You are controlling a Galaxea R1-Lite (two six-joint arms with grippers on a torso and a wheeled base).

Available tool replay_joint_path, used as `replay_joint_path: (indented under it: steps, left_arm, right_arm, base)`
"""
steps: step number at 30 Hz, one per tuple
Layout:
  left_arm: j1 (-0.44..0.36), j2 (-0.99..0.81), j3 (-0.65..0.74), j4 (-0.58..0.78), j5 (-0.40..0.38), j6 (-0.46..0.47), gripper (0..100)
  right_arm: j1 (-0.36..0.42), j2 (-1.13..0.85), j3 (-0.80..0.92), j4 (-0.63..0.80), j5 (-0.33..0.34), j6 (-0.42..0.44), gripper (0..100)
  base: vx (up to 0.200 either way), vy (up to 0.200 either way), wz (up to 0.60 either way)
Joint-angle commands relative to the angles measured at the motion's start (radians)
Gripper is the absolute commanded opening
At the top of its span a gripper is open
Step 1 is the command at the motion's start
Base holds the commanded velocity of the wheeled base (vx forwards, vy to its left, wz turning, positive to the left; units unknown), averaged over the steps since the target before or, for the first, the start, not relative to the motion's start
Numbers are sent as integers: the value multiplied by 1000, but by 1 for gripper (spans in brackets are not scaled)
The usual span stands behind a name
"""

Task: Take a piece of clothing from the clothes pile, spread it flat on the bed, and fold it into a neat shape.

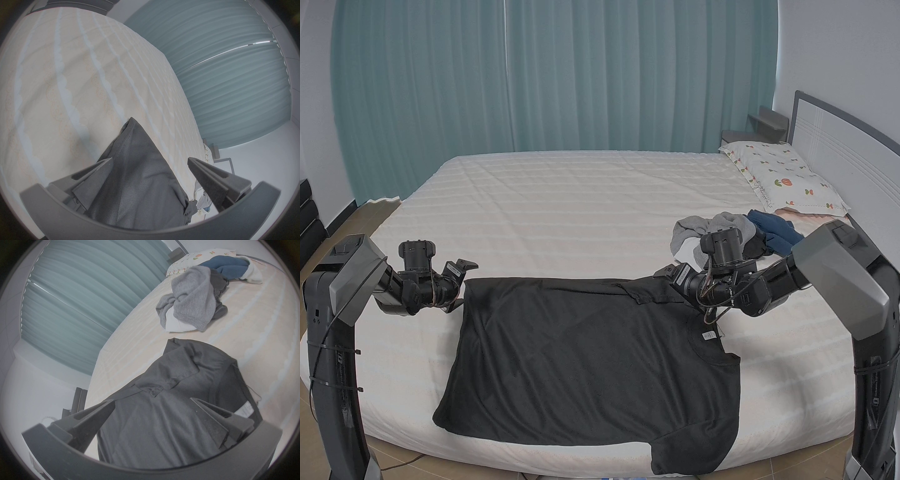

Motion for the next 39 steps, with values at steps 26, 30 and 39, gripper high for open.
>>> replay_joint_path:
  steps: [26,30,39]
  left_arm:
    - [-8,1,5,-2,4,3,100]
    - [-8,1,5,-2,4,3,100]
    - [-8,1,3,-2,5,2,100]
  right_arm:
    - [-54,411,-584,-41,-126,76,100]
    - [-83,408,-584,-263,-115,33,100]
    - [-117,425,-584,-269,-114,-57,100]
  base:
    - [0,0,0]
    - [0,0,0]
    - [0,0,0]
